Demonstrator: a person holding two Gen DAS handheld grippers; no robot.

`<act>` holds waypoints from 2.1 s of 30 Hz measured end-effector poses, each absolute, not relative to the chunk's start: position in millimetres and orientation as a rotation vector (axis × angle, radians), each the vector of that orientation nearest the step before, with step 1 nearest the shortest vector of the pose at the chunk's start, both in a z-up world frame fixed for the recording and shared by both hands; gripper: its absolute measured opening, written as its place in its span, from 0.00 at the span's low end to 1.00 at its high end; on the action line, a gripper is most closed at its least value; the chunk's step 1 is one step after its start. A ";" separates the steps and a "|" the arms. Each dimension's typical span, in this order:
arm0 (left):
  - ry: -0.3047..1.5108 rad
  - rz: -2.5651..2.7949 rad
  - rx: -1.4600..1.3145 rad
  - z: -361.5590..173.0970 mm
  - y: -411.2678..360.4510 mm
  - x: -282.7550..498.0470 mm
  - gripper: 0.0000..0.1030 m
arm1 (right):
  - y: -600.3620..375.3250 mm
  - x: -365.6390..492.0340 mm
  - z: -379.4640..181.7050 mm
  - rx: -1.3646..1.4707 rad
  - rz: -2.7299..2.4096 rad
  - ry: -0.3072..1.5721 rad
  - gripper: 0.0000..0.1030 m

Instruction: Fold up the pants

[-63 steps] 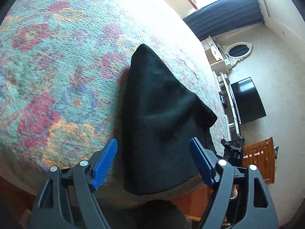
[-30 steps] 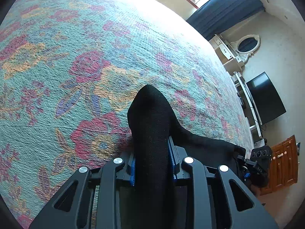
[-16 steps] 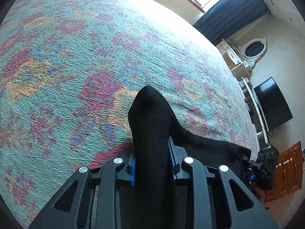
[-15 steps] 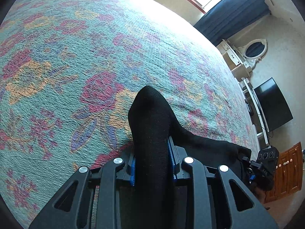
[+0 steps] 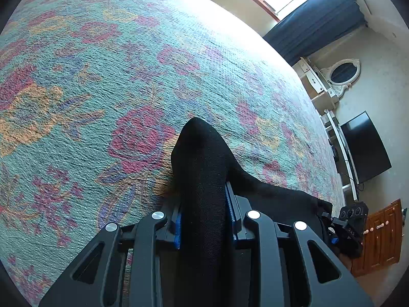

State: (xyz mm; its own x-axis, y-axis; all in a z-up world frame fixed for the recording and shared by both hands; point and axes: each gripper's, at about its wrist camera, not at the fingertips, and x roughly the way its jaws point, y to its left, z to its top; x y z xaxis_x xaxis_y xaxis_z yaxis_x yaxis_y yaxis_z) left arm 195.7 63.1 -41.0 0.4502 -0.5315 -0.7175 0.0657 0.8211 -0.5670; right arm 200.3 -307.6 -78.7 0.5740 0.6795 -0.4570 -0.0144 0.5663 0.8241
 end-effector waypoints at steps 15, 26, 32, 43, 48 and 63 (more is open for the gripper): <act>1.029 -0.513 -0.781 -50.7 125.0 150.6 0.65 | -336.1 177.9 -78.8 0.989 0.511 0.889 0.65; 1.101 -0.539 -0.812 -47.0 135.2 62.3 0.71 | -344.0 91.4 -83.9 1.079 0.568 0.971 0.73; 1.143 -0.540 -0.970 -54.6 137.3 44.9 0.73 | -331.4 68.7 -81.1 1.062 0.569 0.965 0.79; 1.176 -0.487 -0.892 -44.4 120.2 46.8 0.73 | -322.3 71.7 -78.0 1.090 0.565 0.968 0.81; 1.154 -0.522 -0.836 -42.9 110.4 49.9 0.69 | -322.0 72.9 -79.2 1.092 0.569 0.965 0.81; 1.160 -0.455 -0.636 -36.6 94.5 44.7 0.40 | -310.2 59.9 -77.8 1.019 0.481 0.996 0.34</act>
